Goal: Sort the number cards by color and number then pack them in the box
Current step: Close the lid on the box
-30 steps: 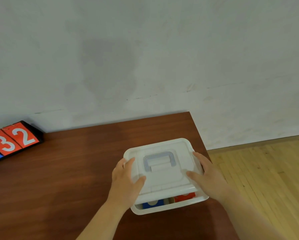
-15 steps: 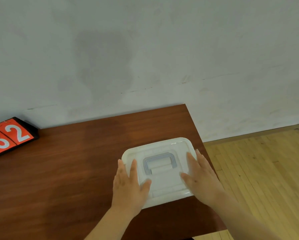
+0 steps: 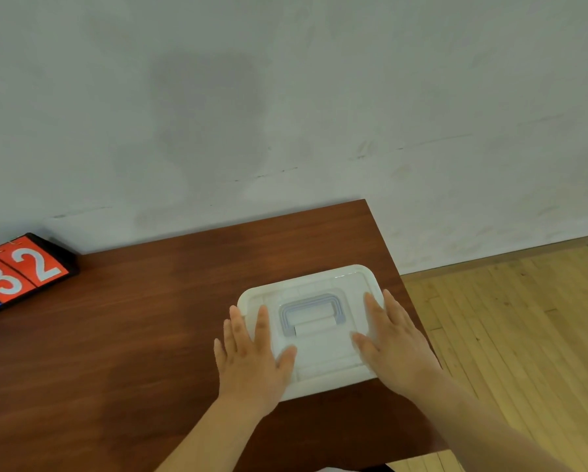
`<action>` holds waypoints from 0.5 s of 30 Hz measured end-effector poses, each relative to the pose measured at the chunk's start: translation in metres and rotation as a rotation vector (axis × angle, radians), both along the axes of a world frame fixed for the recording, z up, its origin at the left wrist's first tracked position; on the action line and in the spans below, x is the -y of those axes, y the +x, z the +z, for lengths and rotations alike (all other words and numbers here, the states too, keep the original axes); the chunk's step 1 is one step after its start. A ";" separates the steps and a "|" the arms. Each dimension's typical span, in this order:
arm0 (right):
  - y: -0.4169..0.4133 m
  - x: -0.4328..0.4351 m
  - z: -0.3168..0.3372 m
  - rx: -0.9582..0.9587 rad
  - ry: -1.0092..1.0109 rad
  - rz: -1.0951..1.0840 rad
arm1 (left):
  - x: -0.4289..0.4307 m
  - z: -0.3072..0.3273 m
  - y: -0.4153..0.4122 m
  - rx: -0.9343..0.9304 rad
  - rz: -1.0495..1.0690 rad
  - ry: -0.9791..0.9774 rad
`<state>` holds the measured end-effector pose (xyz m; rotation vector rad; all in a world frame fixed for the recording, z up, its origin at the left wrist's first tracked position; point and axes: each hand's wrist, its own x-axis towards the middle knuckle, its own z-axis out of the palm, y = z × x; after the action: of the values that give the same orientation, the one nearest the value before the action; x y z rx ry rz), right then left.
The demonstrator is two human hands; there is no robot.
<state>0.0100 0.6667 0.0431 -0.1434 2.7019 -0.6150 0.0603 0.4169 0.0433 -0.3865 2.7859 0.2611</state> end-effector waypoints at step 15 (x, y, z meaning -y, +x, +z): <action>-0.008 -0.048 -0.013 0.273 -0.590 -0.369 | -0.088 0.026 -0.085 0.098 -0.648 0.030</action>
<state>0.0017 0.7145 0.0300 0.2779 2.2216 -1.4159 -0.0247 0.5050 0.0688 0.4953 2.6339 0.1220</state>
